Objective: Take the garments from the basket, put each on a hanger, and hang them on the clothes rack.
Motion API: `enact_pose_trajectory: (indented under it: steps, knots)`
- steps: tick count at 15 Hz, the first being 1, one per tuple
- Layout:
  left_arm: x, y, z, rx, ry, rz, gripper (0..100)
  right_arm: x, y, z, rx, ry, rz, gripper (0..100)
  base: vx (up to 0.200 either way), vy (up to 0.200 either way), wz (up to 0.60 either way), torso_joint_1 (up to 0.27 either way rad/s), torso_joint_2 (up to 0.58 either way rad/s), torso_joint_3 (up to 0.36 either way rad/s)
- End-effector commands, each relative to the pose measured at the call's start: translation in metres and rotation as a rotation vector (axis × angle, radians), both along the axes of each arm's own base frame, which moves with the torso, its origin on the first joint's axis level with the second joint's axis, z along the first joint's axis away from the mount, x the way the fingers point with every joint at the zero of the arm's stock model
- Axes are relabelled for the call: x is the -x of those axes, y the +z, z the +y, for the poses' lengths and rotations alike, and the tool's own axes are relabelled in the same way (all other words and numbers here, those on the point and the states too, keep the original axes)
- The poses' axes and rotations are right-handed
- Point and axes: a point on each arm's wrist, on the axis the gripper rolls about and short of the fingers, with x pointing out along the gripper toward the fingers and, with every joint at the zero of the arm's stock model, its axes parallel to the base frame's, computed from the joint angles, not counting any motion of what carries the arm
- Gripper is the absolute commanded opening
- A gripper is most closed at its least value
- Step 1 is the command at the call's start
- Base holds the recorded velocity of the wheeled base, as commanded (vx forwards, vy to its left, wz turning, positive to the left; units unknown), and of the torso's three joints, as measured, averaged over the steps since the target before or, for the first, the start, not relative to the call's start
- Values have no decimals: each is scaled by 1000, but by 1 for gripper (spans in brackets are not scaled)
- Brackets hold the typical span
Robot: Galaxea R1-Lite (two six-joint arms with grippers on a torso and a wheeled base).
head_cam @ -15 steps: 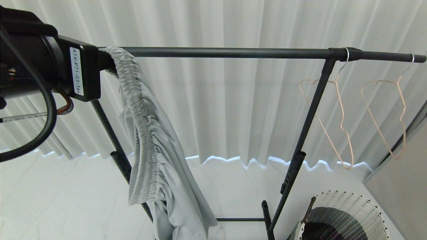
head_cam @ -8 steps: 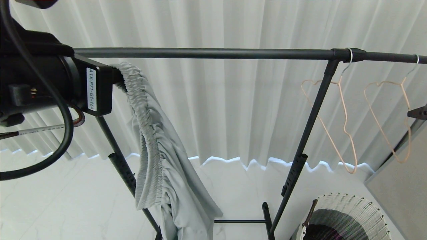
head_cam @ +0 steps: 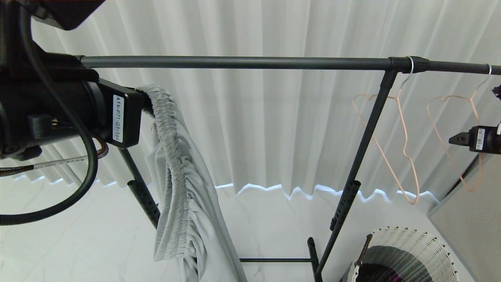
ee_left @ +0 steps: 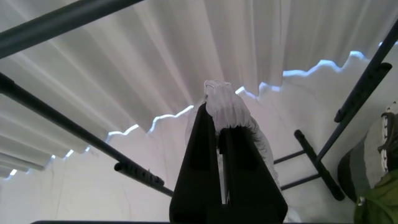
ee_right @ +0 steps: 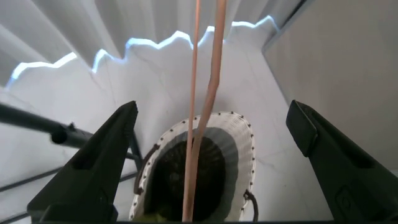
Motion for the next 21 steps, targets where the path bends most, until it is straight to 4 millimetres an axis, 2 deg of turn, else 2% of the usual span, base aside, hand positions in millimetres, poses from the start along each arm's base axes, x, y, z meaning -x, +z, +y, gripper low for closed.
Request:
enact_pose_trajectory:
  steps: [1,4,7,11,12,21]
  knots:
    - [0,-1,0,-1,0,1,0,-14,-13,-2,2,-11,38,100,0,0,0,0,0,0]
    - [-1,-1,-1,6,0,-7,0,-23,-15,-3,7,-22,41,100,0,0,0,0,0,0]
    - [-1,-3,-1,4,2,-6,0,-34,-7,-3,10,-18,11,100,0,0,0,0,0,0]
    - [-1,-5,-1,2,2,-1,0,-35,-2,-3,9,-19,-8,100,0,0,0,0,0,0]
    - [-1,-5,0,3,2,-2,0,-37,-4,-3,3,-23,-2,0,0,0,0,0,0,0]
    - [1,-4,1,5,0,-6,0,-31,3,-3,-5,-30,-27,0,0,0,0,0,0,0]
